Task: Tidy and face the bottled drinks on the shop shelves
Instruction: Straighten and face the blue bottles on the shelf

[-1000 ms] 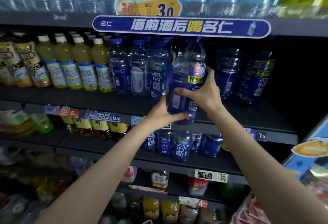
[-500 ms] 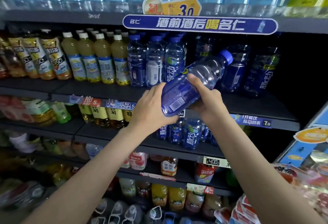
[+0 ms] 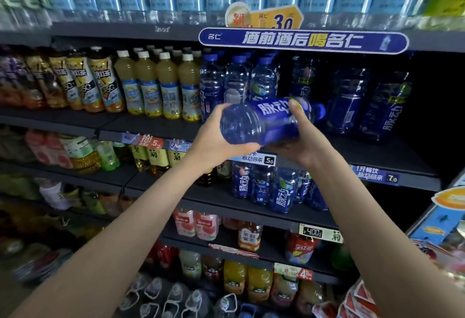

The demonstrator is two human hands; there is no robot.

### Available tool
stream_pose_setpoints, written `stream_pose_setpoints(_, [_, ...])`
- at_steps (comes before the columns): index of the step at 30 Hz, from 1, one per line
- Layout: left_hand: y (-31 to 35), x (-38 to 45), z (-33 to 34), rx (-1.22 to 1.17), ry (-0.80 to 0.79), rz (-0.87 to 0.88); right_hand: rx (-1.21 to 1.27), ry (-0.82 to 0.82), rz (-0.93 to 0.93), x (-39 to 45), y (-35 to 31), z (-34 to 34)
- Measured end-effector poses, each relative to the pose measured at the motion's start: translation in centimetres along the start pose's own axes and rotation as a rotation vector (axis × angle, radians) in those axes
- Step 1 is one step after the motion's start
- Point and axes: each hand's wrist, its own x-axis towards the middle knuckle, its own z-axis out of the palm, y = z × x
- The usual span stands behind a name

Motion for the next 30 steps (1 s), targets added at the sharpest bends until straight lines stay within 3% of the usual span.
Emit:
stream_pose_setpoints(3, [0.3, 0.0, -0.6, 0.266, 0.0, 0.244, 0.109, -0.065, 0.083, -0.2, 0.8, 0.3])
stream_pose_setpoints(6, [-0.2, -0.5, -1.4, 0.211, -0.032, 0.301, 0.121, -0.089, 0.085, -0.1, 1.5, 0.4])
stream_pose_setpoints(10, [-0.1, -0.9, -3.1, -0.202, -0.174, -0.015, 0.021, -0.077, 0.04, 0.5, 2.0, 0.4])
stream_pose_setpoints(12, [-0.3, -0.9, -3.8, -0.285, -0.23, -0.171, -0.104, -0.079, -0.026, 0.5, 2.1, 0.4])
stream_pose_setpoints(14, [-0.5, -0.9, -4.0, -0.238, -0.261, -0.247, -0.198, -0.075, -0.103, 0.6, 2.4, 0.7])
stream_pose_setpoints(18, [-0.6, -1.0, -2.2, 0.113, -0.263, -0.256, -0.378, 0.018, -0.284, 0.2, 3.2, 2.1])
stream_pose_setpoints(22, [-0.8, -1.3, 0.1, 0.214, -0.056, -0.276, -0.575, 0.081, -0.39, 0.1, 4.0, 3.8])
stream_pose_setpoints(25, [-1.5, -1.7, -0.9, -0.043, -0.077, -0.377, -0.664, 0.008, -0.375, 0.0, 2.8, 3.6])
stream_pose_setpoints(28, [-2.3, -2.3, -2.4, -0.46, -0.115, -0.495, -0.57, -0.211, -0.28, -0.4, 0.9, 2.3])
stream_pose_setpoints(30, [-2.5, -2.7, -3.1, -0.577, -0.172, -0.516, -0.518, -0.308, -0.199, -0.2, 0.8, 2.4])
